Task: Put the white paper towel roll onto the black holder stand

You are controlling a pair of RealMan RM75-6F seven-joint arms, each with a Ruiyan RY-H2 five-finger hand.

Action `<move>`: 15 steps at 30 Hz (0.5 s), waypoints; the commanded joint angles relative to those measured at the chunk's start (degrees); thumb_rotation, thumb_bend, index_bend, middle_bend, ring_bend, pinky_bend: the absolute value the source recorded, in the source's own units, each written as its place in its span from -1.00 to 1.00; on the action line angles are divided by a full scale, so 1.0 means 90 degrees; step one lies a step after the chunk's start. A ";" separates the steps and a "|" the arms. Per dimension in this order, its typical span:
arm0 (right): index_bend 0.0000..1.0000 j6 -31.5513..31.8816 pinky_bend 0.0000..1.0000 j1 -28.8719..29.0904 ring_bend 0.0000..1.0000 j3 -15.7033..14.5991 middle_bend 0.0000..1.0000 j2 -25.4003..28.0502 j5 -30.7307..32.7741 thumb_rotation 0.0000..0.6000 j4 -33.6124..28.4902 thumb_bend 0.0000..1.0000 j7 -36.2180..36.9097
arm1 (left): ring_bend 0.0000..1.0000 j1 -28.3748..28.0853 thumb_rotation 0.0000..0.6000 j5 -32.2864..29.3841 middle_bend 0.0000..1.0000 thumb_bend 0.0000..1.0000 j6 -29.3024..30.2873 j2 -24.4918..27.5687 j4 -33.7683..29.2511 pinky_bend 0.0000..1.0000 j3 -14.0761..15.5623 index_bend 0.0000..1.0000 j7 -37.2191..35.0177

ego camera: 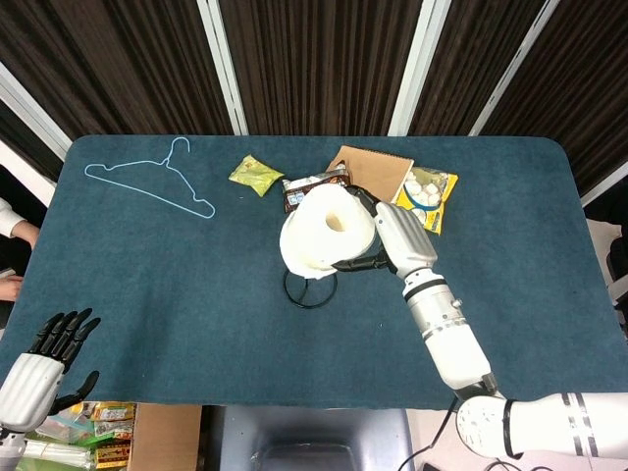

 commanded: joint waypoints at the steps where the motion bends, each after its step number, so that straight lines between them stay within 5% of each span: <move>1: 0.84 0.0179 0.15 0.0194 0.19 -0.0091 0.38 -0.0167 0.0185 1.00 0.0087 -0.27 -0.0211 | -1.00 -0.0001 1.00 -0.0034 -0.99 -0.21 -0.0010 -0.0009 0.0016 -0.83 -0.0014 -1.00 -0.0013; 10: 0.71 0.0386 0.14 0.0505 0.18 -0.0277 0.38 -0.0616 0.0453 1.00 0.0442 -0.27 -0.0541 | -1.00 0.0004 1.00 -0.0035 -0.99 -0.21 -0.0003 -0.0034 0.0072 -0.83 -0.0006 -1.00 -0.0051; 13: 0.43 0.0377 0.11 0.0522 0.12 -0.0315 0.34 -0.0671 0.0413 1.00 0.0501 -0.27 -0.0559 | -1.00 0.0005 1.00 -0.0031 -0.99 -0.21 -0.0001 -0.0041 0.0083 -0.83 -0.0002 -1.00 -0.0053; 15: -0.04 0.0385 0.00 0.0542 -0.04 -0.0456 0.16 -0.0720 0.0187 1.00 0.0598 -0.27 -0.0681 | -1.00 0.0009 1.00 -0.0027 -0.99 -0.21 0.0002 -0.0049 0.0096 -0.83 0.0003 -1.00 -0.0053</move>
